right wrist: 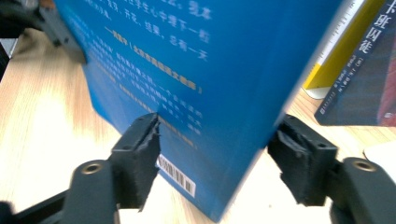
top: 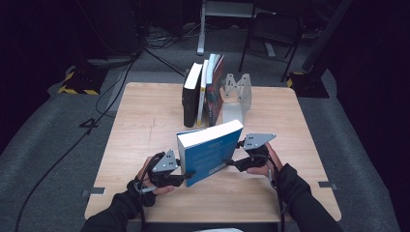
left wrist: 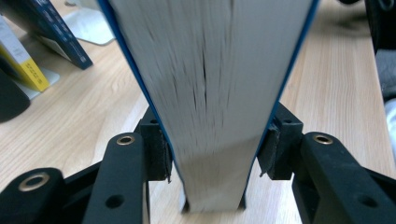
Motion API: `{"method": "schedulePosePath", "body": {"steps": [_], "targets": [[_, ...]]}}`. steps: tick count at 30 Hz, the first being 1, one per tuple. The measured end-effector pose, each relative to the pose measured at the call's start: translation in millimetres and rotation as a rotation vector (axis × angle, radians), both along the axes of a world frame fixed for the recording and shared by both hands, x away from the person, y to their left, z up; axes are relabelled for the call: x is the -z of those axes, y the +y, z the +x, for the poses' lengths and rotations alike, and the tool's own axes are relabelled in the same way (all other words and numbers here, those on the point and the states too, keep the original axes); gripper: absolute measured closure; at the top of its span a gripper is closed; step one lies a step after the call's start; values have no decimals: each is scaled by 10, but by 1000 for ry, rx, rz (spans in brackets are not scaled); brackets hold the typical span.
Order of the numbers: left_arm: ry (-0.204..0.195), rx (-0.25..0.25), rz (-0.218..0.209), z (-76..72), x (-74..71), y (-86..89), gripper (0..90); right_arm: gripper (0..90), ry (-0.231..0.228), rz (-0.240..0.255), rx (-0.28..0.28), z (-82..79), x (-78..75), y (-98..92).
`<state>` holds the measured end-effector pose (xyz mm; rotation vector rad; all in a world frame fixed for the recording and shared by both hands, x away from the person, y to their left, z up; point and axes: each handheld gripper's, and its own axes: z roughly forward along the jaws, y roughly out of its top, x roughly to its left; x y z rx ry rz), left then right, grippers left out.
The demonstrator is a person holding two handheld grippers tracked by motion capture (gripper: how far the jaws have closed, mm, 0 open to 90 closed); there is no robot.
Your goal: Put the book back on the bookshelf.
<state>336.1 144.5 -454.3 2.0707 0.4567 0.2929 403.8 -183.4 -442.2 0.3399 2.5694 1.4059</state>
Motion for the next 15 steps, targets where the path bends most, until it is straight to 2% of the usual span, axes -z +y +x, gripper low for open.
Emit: {"method": "schedulePosePath", "body": {"steps": [3,4,6,9,10,11,12,13,14,15], "targets": [[-19,-23,-15,10,-29,7,486,482,-28,-26,-32,-93,-23,-97],[-11,-28,-30,16,-43,17,474,507,-30,-27,-47,-120,-29,-140],[-19,-34,-35,26,-58,23,452,542,-21,-22,-78,-183,-40,-217],[-10,-44,-40,59,-87,2,426,537,-63,-38,-83,-276,-98,-206],[0,-43,-40,89,-110,-14,411,523,-57,-35,-83,-291,-133,-186],[7,-38,-45,123,-119,-23,401,498,-52,-3,-91,-309,-182,-156],[7,-37,-51,159,-122,-31,391,518,-56,17,-91,-328,-229,-127],[7,-37,-51,159,-122,-31,383,518,-56,17,-91,-328,-229,-127],[19,-23,-58,223,-124,-59,377,521,-92,27,-82,-369,-337,-52],[25,-20,-64,247,-119,-79,377,521,-110,27,-73,-381,-362,-36]]}}
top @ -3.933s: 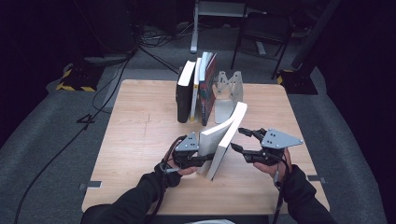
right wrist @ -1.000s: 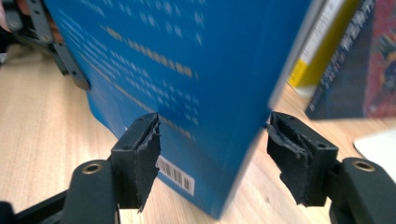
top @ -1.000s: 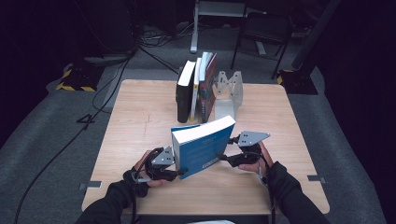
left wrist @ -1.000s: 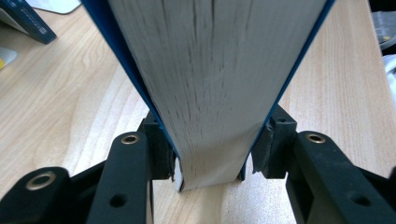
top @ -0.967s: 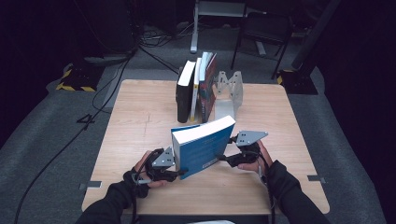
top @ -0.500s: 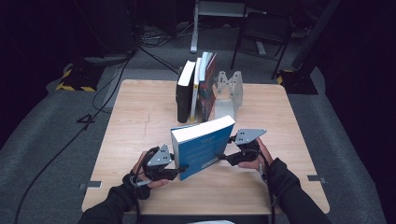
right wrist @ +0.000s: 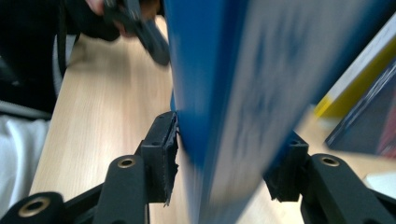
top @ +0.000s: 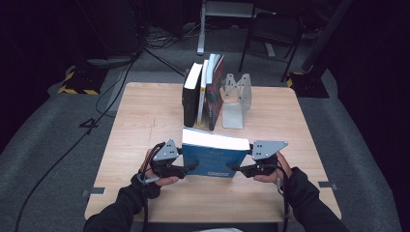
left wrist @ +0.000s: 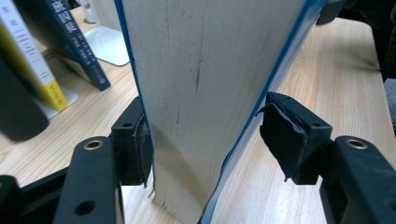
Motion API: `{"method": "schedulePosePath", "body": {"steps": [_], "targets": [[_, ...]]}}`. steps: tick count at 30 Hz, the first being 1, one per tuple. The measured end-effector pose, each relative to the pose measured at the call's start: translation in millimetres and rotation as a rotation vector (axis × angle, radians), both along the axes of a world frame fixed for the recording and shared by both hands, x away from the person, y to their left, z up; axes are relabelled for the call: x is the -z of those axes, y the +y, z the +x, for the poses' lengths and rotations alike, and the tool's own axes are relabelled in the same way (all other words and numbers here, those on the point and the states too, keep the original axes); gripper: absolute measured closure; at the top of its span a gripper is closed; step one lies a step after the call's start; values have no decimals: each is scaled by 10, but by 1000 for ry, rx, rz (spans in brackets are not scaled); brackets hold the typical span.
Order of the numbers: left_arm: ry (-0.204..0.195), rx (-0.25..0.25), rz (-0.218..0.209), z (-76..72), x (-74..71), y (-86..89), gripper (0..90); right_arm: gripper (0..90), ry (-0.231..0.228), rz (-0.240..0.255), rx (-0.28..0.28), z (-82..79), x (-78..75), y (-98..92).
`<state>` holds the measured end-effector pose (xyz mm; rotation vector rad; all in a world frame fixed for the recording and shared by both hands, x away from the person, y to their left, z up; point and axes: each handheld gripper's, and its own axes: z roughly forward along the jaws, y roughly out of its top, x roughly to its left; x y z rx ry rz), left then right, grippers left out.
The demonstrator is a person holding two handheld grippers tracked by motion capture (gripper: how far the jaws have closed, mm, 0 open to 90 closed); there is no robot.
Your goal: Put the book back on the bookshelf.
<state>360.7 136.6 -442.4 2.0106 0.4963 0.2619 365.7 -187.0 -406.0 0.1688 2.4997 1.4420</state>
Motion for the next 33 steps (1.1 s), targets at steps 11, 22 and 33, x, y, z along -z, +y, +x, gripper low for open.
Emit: {"method": "schedulePosePath", "body": {"steps": [11,22,33], "targets": [[36,94,-38,340,19,-342,308,590,-2,22,113,-118,-109,-207],[1,120,-14,479,28,-745,220,590,8,27,210,-192,-159,-472],[-14,87,6,426,51,-776,176,461,47,56,216,-175,-373,-428]]}}
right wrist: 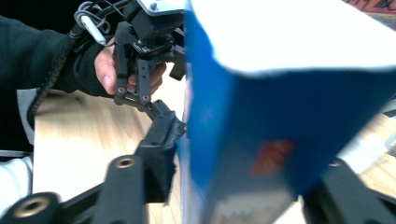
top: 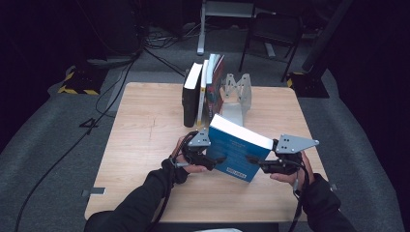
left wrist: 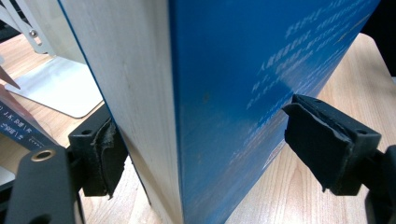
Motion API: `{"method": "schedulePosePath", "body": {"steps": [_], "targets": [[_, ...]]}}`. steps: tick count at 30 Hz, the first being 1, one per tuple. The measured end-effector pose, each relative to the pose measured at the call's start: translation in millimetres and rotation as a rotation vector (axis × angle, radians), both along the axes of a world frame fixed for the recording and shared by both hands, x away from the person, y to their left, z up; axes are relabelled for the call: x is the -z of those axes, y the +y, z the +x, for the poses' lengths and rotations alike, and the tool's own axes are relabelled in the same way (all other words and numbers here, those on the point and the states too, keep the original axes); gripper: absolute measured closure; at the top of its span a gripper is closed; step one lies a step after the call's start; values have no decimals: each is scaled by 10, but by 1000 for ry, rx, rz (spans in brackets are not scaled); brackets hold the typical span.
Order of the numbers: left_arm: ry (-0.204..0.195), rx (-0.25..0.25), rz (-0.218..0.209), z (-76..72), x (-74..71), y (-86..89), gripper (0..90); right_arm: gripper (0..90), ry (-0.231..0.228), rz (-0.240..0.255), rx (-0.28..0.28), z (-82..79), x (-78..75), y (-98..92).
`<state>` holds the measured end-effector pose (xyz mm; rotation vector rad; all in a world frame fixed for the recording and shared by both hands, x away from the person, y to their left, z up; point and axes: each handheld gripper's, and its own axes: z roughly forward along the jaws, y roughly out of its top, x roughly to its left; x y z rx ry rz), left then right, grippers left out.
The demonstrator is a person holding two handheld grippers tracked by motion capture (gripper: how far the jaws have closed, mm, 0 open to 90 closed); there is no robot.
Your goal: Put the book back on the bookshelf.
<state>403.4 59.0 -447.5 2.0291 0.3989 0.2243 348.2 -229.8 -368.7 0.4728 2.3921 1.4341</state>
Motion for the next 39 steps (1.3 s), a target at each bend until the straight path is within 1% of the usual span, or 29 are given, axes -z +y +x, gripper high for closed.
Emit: {"method": "schedulePosePath", "body": {"steps": [2,3,4,5,6,7,8,9,10,11,13,14,15,18,19,20,21,23,25,27,28,29,30,31,33,35,37,39], "targets": [[0,-8,7,-14,13,20,186,418,2,-8,20,12,-15,54],[4,-12,13,-18,19,37,191,427,-2,-8,22,16,-24,65],[12,-17,17,-24,27,57,202,466,-5,-2,32,22,-39,77],[18,-22,21,-29,34,74,213,495,-6,3,25,29,-60,80],[25,-29,34,-39,44,101,229,533,-6,16,16,35,-77,80],[27,-38,54,-57,54,131,250,546,-4,26,13,40,-102,80],[28,-46,92,-86,63,174,264,548,-4,24,9,45,-124,92],[31,-52,118,-121,71,212,262,553,-6,17,5,44,-145,116],[29,-52,128,-158,80,262,262,560,-5,15,2,39,-155,137],[29,-52,128,-158,80,262,262,560,-5,15,2,39,-155,137],[36,-64,156,-232,100,382,259,575,-2,5,-10,35,-168,168],[47,-79,183,-308,129,514,255,580,3,12,-11,43,-164,178],[48,-91,193,-346,144,587,253,582,8,15,-6,49,-164,182],[78,-123,206,-469,189,774,238,593,3,16,-3,55,-167,192],[92,-135,226,-509,206,804,198,596,2,13,-3,53,-171,193],[92,-135,226,-509,206,804,182,598,5,10,-1,54,-177,193],[92,-156,267,-593,232,822,184,600,5,1,1,59,-188,192],[87,-141,278,-676,273,831,182,602,12,3,12,77,-197,184],[107,-147,288,-696,310,827,176,604,26,13,27,106,-202,168],[126,-149,292,-688,354,828,182,605,32,12,38,122,-216,152],[133,-153,303,-680,377,825,181,605,29,8,44,119,-227,146],[121,-175,315,-678,393,819,190,606,24,7,51,113,-236,139],[101,-190,318,-680,400,811,217,607,19,4,56,109,-247,128],[93,-190,312,-674,402,806,228,608,17,8,61,107,-256,112],[102,-181,306,-653,424,805,215,609,12,16,87,97,-275,73],[128,-183,315,-622,472,819,211,609,9,7,98,98,-299,36],[137,-184,325,-593,506,847,210,609,4,3,111,93,-317,0],[155,-189,312,-549,528,899,202,609,6,-5,126,90,-338,-37]]}}
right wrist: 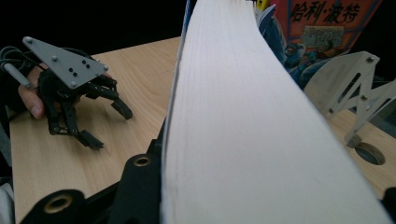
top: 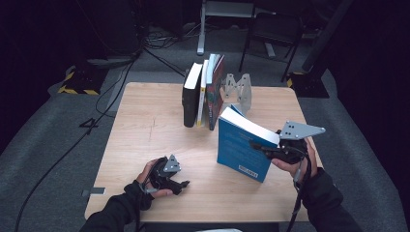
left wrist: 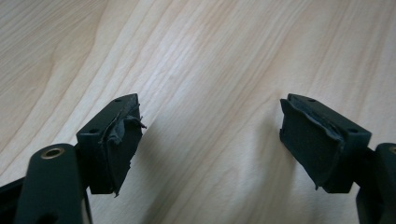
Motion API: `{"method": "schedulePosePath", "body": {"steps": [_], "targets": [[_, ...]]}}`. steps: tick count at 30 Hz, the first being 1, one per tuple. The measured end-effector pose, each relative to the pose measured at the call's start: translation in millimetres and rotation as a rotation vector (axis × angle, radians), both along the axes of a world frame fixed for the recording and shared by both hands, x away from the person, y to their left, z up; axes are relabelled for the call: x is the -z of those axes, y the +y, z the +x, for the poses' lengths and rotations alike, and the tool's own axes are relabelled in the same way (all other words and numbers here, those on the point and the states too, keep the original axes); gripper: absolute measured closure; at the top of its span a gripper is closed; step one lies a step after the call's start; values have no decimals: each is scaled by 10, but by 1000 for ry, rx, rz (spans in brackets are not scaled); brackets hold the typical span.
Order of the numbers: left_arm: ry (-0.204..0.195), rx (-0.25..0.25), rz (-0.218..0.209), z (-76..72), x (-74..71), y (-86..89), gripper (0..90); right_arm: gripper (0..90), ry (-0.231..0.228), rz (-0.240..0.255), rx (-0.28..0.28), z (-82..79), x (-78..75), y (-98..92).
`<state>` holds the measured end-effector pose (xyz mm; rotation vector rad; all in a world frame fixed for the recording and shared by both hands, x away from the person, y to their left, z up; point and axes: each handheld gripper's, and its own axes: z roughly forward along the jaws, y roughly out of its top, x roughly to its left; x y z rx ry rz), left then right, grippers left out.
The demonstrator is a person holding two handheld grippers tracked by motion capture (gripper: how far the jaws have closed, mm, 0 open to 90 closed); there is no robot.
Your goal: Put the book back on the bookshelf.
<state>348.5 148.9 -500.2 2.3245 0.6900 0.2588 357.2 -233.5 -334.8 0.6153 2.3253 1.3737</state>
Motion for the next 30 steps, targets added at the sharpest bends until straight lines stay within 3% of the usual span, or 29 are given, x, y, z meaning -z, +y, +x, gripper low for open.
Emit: {"method": "schedulePosePath", "body": {"steps": [4,11,21,30], "targets": [[9,-32,-23,50,13,81,206,609,-10,13,38,-1,-27,-67],[-5,-13,-33,46,39,65,169,606,-1,-12,48,33,-78,-86],[-5,-11,-33,48,39,64,170,596,110,-116,17,9,-136,-157],[-6,-5,-33,60,40,48,168,581,159,-129,13,-10,-126,-228]]}}
